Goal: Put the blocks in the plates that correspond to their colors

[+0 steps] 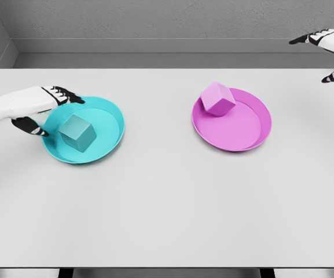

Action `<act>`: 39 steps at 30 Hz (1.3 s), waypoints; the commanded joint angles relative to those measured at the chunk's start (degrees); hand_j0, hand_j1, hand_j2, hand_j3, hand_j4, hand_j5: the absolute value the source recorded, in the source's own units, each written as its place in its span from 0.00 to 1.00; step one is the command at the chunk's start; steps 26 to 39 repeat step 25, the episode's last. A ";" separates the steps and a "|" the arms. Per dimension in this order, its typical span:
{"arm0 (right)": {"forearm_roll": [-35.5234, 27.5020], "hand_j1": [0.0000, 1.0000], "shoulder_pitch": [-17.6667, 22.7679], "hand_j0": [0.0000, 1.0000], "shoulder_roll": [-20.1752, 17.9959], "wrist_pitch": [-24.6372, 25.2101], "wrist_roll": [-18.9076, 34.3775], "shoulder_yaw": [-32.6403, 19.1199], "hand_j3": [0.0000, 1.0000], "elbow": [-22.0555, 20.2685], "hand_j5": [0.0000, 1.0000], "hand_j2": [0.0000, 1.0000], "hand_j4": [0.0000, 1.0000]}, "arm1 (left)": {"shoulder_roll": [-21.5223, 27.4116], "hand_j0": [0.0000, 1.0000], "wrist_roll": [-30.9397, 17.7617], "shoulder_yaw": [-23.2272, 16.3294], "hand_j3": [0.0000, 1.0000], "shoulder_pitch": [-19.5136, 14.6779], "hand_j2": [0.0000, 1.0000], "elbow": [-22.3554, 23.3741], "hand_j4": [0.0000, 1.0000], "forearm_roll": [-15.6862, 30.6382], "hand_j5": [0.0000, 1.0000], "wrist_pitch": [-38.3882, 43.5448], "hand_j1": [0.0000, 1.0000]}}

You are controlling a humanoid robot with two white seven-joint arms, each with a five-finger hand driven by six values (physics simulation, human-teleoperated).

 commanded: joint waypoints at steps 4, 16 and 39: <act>-0.24 1.00 0.53 1.00 -0.43 0.17 -0.03 5.96 1.00 -5.20 1.00 1.00 1.00 | 9.43 1.00 0.19 0.20 1.00 0.97 1.00 3.02 1.00 6.43 1.00 0.08 1.00; -0.15 1.00 0.88 1.00 -1.31 0.17 -0.03 6.40 1.00 -6.17 1.00 1.00 1.00 | 7.32 1.00 -0.07 -0.16 1.00 2.55 1.00 5.13 1.00 7.49 1.00 0.08 1.00; -0.15 1.00 0.97 1.00 -2.19 0.17 -0.03 6.40 1.00 -6.70 1.00 1.00 1.00 | 2.14 1.00 -0.60 -0.42 1.00 2.55 1.00 6.28 1.00 6.69 1.00 0.08 1.00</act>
